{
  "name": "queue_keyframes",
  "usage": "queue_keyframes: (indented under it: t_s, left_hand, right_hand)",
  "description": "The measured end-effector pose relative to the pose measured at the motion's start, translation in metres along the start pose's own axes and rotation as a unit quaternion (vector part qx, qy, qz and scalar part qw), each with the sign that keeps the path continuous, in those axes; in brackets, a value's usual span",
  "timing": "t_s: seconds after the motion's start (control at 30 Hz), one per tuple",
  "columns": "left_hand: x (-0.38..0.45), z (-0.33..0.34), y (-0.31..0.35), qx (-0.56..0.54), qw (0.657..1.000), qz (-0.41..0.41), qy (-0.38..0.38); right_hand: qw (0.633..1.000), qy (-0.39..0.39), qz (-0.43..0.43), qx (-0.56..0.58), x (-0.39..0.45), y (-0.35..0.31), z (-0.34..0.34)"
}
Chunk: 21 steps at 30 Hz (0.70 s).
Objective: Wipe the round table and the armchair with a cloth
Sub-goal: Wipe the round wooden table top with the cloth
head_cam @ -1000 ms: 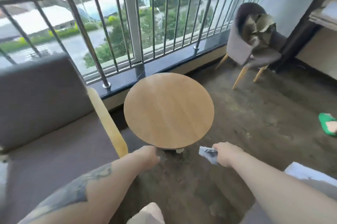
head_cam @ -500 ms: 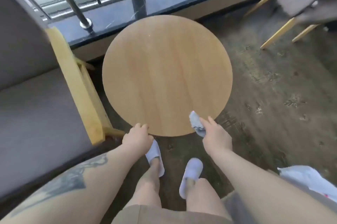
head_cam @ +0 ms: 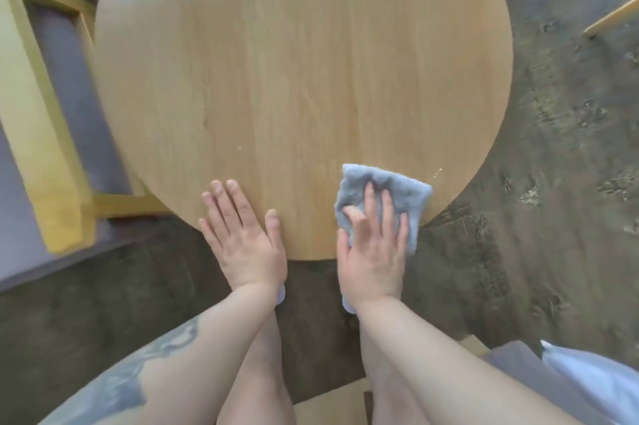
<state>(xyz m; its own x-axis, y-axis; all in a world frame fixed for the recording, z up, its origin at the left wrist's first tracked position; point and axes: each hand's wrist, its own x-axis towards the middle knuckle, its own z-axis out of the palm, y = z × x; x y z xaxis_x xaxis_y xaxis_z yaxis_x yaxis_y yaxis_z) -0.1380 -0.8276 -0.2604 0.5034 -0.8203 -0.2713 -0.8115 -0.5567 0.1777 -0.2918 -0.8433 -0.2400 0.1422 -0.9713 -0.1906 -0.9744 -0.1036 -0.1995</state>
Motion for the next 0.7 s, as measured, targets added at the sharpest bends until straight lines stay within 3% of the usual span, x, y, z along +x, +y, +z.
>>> queue_keyframes:
  t_s: [0.1,0.17,0.2,0.3,0.33,0.37,0.43,0.5,0.53,0.63,0.67,0.7]
  left_hand:
    - [-0.001,0.005,-0.001,0.011,1.0,0.003,0.013]
    - [-0.001,0.003,-0.002,0.013,1.0,-0.002,0.013]
    - [-0.002,0.001,0.0,0.011,1.0,-0.009,0.004]
    - [-0.007,0.001,0.015,-0.032,0.997,-0.067,0.002]
    - [-0.009,0.003,0.024,-0.062,0.993,-0.104,0.007]
    - [-0.01,0.003,0.032,-0.089,0.986,-0.141,0.015]
    - [-0.006,0.005,0.043,-0.115,0.974,-0.192,0.045]
    - [-0.003,0.007,0.054,-0.133,0.963,-0.225,0.063]
    - [-0.005,0.008,0.064,-0.145,0.96,-0.23,0.066]
    - [-0.022,0.011,0.112,-0.208,0.957,-0.192,0.065]
    - [-0.028,0.012,0.125,-0.225,0.957,-0.172,0.063]
    - [-0.032,0.015,0.134,-0.232,0.959,-0.153,0.061]
  right_hand:
    - [0.973,-0.058,-0.223,-0.004,-0.02,-0.015,0.008]
    - [0.96,-0.077,-0.267,-0.03,-0.014,0.018,0.005]
    - [0.969,-0.071,-0.232,-0.036,-0.009,0.029,0.001]
    - [1.0,-0.027,0.001,-0.016,0.012,0.004,0.0]
    - [0.999,-0.03,0.019,-0.008,0.012,-0.017,0.003]
    - [0.999,-0.042,-0.02,-0.002,0.004,-0.031,0.007]
    - [0.98,-0.075,-0.183,-0.026,-0.015,-0.015,0.008]
    - [0.968,-0.084,-0.231,-0.052,-0.009,0.044,-0.002]
    - [0.977,-0.066,-0.193,-0.06,0.0,0.065,-0.008]
    - [0.999,-0.014,0.038,-0.017,0.034,0.066,-0.019]
    - [0.999,-0.009,0.044,-0.017,0.035,0.056,-0.015]
    - [0.999,-0.021,-0.008,-0.024,0.027,0.052,-0.011]
